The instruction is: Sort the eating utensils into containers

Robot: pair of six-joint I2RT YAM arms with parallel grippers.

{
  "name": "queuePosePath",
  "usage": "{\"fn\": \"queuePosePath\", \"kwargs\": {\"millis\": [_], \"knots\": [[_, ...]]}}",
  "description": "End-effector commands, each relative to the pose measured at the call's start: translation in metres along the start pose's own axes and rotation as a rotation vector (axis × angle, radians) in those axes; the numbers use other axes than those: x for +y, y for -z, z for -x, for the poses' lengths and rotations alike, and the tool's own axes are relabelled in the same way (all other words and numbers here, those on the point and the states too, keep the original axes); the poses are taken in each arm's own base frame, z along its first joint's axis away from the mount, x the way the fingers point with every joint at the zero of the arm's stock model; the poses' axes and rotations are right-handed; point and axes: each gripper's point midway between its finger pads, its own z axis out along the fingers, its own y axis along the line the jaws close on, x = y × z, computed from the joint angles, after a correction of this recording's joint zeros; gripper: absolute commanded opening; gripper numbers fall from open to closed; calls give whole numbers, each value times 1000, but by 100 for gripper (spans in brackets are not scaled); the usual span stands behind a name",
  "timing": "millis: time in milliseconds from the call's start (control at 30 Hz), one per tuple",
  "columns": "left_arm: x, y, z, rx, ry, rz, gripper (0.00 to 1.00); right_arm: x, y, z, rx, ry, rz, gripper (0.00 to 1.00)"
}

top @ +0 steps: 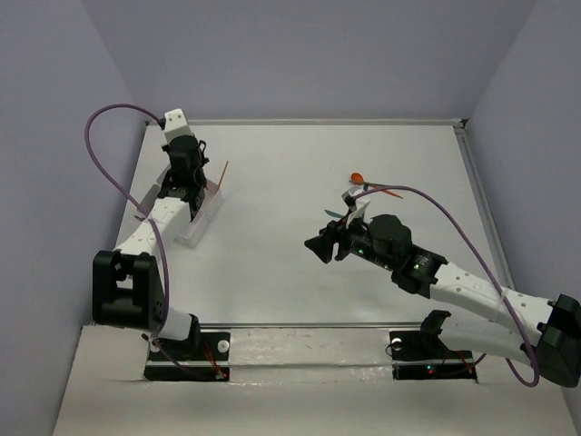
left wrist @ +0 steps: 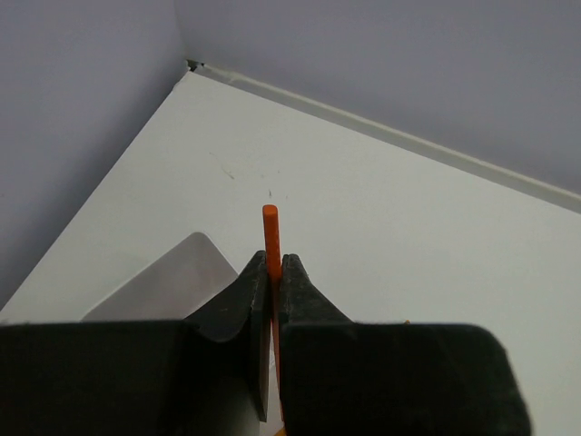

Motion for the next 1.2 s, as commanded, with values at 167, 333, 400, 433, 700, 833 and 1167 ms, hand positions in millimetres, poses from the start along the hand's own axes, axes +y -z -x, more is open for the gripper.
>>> {"fn": "queuePosePath", "kwargs": {"millis": [167,333,400,433,700,833,1167], "knots": [[0,-11,10,-123,-28,56,6,-1,-2,5,-41,21,-6,64],[-5,-16,-13,-87,-74,65,6,-6,-3,7,-55,19,-35,63],[-13,-13,-22,-78,-92,60,6,-8,-3,6,-52,19,-43,63],[-10,-14,-24,-75,-96,74,7,-9,-3,6,-53,19,-48,63],[-14,-9,-22,-71,-92,79,59,-29,-2,6,-63,8,-145,61],[-22,-1,-7,-91,-64,47,76,-52,-1,3,-59,-7,-250,60],[-91,68,86,-173,171,-288,87,-143,13,-7,-30,-117,-553,53]]}}
